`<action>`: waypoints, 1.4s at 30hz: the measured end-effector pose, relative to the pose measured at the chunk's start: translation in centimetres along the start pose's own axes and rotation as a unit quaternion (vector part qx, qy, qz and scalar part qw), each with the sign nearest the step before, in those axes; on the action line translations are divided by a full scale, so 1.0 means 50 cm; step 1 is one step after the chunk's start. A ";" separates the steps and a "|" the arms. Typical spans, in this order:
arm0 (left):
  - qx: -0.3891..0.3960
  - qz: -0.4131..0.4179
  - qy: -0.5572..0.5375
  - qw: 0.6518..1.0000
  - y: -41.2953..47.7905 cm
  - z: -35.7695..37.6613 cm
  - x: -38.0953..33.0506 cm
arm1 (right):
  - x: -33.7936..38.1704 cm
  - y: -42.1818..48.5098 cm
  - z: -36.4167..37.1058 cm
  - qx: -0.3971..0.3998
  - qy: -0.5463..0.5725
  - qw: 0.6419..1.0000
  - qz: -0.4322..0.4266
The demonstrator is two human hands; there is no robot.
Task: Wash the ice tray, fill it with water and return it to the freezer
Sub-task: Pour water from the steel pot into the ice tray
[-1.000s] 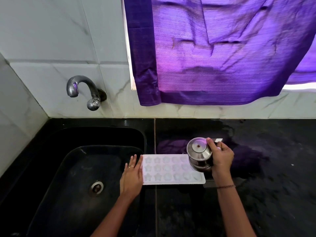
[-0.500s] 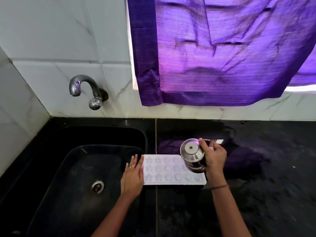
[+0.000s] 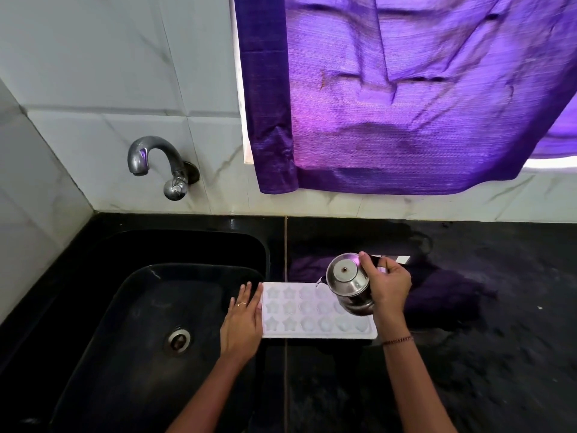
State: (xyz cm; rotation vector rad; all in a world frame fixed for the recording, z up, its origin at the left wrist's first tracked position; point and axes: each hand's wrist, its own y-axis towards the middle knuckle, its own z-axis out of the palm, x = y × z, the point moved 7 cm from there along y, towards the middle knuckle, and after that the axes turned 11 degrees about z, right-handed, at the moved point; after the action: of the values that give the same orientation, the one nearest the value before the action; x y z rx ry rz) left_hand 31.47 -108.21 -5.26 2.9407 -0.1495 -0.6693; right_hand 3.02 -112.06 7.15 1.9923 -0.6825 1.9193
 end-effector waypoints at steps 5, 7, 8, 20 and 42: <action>0.002 0.000 0.004 1.000 0.000 0.001 0.002 | -0.002 0.000 0.001 0.002 0.018 1.000 0.006; 0.002 0.000 0.003 1.000 0.000 0.002 0.003 | -0.005 0.001 0.000 0.003 0.030 0.999 0.014; 0.000 -0.001 0.001 1.000 0.000 0.001 0.002 | -0.009 0.002 0.000 0.005 0.040 0.999 0.025; -0.002 -0.003 -0.005 1.000 -0.001 0.004 0.005 | -0.048 0.011 0.009 0.024 0.119 0.985 0.126; -0.004 -0.002 -0.006 1.000 -0.003 0.000 -0.001 | 0.014 -0.038 0.046 0.012 -0.040 0.999 -0.028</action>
State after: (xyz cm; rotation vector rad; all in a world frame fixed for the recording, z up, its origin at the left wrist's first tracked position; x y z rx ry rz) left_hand 31.44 -108.06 -5.25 2.9306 -0.1403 -0.6865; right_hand 6.00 -111.74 7.89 2.0907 -0.6180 1.8321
